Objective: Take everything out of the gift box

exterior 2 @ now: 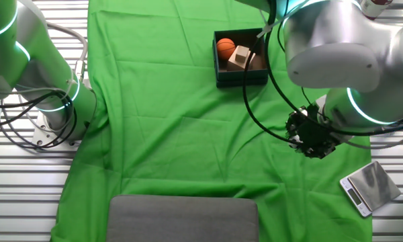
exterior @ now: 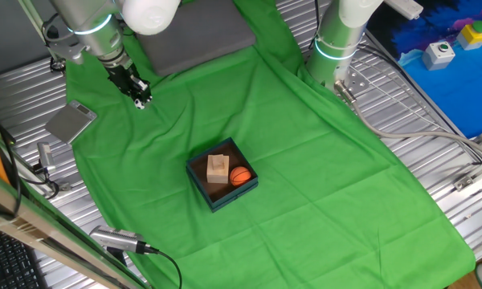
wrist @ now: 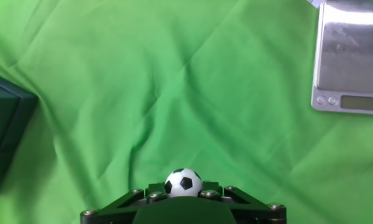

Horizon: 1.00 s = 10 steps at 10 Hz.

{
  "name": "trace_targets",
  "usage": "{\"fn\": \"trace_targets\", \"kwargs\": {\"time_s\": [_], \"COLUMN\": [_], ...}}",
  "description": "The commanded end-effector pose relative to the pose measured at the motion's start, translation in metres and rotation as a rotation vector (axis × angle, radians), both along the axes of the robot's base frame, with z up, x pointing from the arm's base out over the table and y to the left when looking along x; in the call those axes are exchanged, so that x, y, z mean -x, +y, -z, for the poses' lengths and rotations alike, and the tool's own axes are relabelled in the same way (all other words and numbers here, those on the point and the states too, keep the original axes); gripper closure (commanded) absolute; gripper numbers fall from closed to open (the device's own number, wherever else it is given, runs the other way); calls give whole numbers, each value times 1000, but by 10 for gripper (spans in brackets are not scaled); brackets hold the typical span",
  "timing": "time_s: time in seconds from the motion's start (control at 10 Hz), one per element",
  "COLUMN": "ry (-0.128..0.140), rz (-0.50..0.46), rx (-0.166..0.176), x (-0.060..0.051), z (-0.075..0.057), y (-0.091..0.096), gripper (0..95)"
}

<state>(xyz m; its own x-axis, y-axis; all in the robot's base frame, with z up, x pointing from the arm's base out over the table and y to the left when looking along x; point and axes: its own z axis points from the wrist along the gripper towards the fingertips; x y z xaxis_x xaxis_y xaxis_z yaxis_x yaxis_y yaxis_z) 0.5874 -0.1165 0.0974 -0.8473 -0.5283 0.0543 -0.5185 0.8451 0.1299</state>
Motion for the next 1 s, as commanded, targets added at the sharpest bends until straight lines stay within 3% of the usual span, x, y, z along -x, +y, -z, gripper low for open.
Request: {"fn": "trace_targets", "kwargs": {"time_s": [0.1,0.3,0.4,0.8,1.0], "ry": [5,11,12,15,14], "rz": [0,-6,-7,-6,-4], "rx": [3,45,47,53,57], "x": [0,0,-1,-11,-11], "z": [-1,-1,4,44,49], "y": [0,0,-1,-12,-13], "gripper": [950,950,950,950,950]}}
